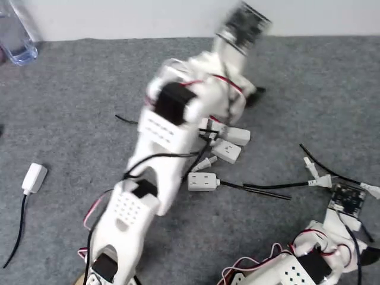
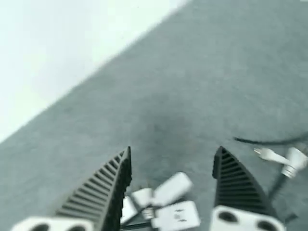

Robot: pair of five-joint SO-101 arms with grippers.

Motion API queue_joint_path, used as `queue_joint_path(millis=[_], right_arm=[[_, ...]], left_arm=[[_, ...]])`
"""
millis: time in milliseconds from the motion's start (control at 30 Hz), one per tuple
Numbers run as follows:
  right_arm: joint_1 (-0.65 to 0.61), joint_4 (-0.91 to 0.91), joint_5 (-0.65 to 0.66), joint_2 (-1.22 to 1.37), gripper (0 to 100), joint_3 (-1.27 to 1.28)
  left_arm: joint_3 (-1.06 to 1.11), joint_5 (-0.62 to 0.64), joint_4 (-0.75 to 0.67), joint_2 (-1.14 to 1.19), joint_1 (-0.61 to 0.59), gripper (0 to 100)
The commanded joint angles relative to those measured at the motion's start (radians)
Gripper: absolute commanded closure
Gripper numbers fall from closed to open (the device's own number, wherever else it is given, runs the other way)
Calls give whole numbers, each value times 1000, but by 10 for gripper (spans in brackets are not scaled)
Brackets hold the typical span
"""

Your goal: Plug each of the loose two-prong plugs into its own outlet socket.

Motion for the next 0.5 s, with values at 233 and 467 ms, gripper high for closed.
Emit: queue_joint_path(millis=[233, 467], right_arm=[[-35, 16, 2, 1, 623, 17], [-85, 56, 9, -5, 623, 17]], left_arm=[[667, -98, 21, -436, -109, 742], [1161, -353, 18, -626, -94, 742]])
